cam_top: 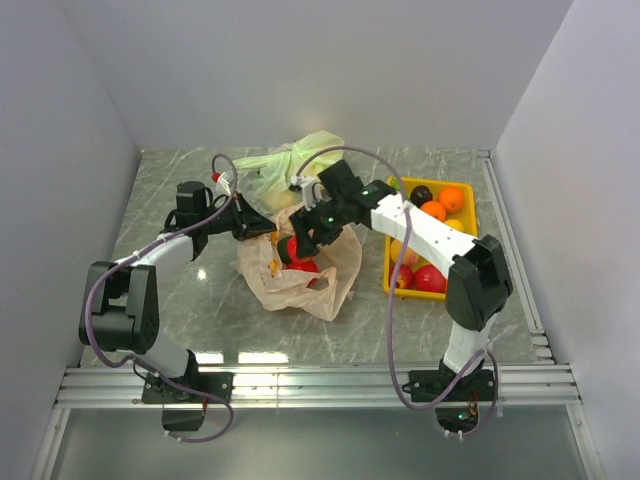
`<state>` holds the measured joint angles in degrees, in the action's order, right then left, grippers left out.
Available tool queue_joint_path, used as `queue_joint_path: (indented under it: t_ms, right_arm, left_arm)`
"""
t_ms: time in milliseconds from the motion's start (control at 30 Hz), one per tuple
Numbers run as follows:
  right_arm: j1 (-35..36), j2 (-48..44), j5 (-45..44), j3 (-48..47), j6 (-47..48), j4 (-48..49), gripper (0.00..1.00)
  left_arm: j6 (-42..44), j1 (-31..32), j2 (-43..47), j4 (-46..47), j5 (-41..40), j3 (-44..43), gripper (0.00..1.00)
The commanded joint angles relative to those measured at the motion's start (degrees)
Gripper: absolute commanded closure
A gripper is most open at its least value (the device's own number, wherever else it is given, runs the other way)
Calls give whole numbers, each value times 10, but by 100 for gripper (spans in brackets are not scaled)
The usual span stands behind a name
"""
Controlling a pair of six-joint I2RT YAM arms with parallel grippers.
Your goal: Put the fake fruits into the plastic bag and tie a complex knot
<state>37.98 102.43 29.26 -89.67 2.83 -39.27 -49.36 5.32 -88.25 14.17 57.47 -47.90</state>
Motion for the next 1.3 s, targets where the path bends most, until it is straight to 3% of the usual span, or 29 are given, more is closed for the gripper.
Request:
queue_joint_path:
  t_ms: [0, 67, 167, 333, 533, 667, 833, 1000, 1267]
  right_arm:
    - [26, 10, -25, -22, -27, 33, 9]
    - [21, 6, -11, -25, -47, 31, 2]
    - [-1, -39, 9, -14, -44, 25, 1]
    - [-132, -132, 70, 12, -9, -43, 0]
    - [-334, -173, -30, 55, 94, -120, 0]
    - [-427, -123, -110, 36, 120, -122, 0]
    - [-449, -33, -187, -2, 107, -88, 2]
    - [-446, 59, -185, -53, 74, -76, 2]
    - [-432, 121, -170, -82, 51, -51, 2]
  left_arm:
    - [-31, -8, -6, 51, 22, -15, 99]
    - [-38, -10, -7, 60, 22, -11, 100]
    - [-39, -10, -6, 59, 22, -10, 99]
    - [-29, -10, -4, 53, 21, -11, 99]
    - [-19, -10, -5, 39, 22, -14, 99]
    - [-13, -10, -4, 34, 19, -15, 99]
    - [-17, -10, -10, 38, 21, -11, 99]
    - [-13, -10, -9, 37, 18, -12, 99]
    - [0, -10, -15, 22, 19, -15, 99]
